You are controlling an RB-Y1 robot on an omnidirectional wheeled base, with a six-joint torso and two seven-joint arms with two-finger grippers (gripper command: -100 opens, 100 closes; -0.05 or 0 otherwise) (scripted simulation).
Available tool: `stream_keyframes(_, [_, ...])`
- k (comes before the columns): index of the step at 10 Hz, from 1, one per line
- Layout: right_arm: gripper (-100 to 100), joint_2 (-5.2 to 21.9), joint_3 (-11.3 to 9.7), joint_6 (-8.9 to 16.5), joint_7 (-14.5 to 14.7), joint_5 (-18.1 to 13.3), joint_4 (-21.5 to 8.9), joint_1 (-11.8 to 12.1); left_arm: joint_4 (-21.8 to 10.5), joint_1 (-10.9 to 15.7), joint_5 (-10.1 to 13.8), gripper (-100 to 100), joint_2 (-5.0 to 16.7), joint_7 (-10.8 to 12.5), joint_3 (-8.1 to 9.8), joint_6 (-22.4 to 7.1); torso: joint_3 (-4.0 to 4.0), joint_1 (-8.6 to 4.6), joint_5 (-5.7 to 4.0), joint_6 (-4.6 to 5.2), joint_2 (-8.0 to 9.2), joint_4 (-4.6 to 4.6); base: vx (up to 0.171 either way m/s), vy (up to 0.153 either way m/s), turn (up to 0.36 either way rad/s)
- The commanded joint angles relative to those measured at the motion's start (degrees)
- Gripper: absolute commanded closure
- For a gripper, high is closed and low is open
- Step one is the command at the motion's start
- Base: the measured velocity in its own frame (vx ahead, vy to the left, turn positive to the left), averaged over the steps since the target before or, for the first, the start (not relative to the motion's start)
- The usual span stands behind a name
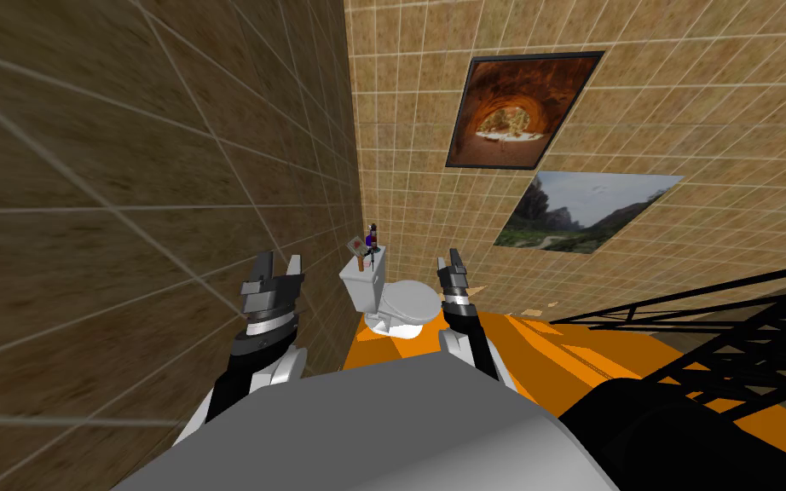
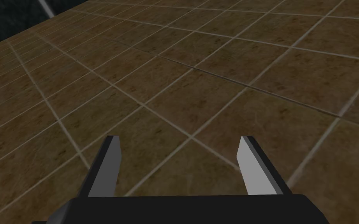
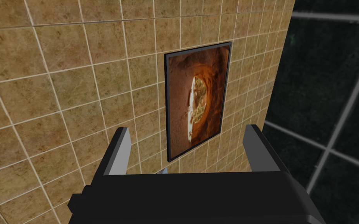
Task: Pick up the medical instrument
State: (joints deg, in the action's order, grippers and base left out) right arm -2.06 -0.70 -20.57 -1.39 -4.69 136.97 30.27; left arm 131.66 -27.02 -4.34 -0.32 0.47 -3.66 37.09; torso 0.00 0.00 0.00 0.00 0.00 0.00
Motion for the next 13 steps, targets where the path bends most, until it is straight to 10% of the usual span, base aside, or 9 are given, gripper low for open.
stream_keyframes(1, [0,0.0,0.0,0.0,0.0,0.0,0.0,0.0,-0.4,0.2,-0.5,-100,1.8,-0.2,0.09,-0.3,0.0,0.0,0.0,0.0,0.0,0.0,0.007,-0.013,-0.018])
stream_keyframes(13, [0,0.0,0.0,0.0,0.0,0.0,0.0,0.0,-5.7,2.4,-7.8,-100,14.5,-3.1,1.52,-4.7,-0.08,-0.2,-0.04,0.0,-0.13,-0.03,0.024,-0.038,-0.028])
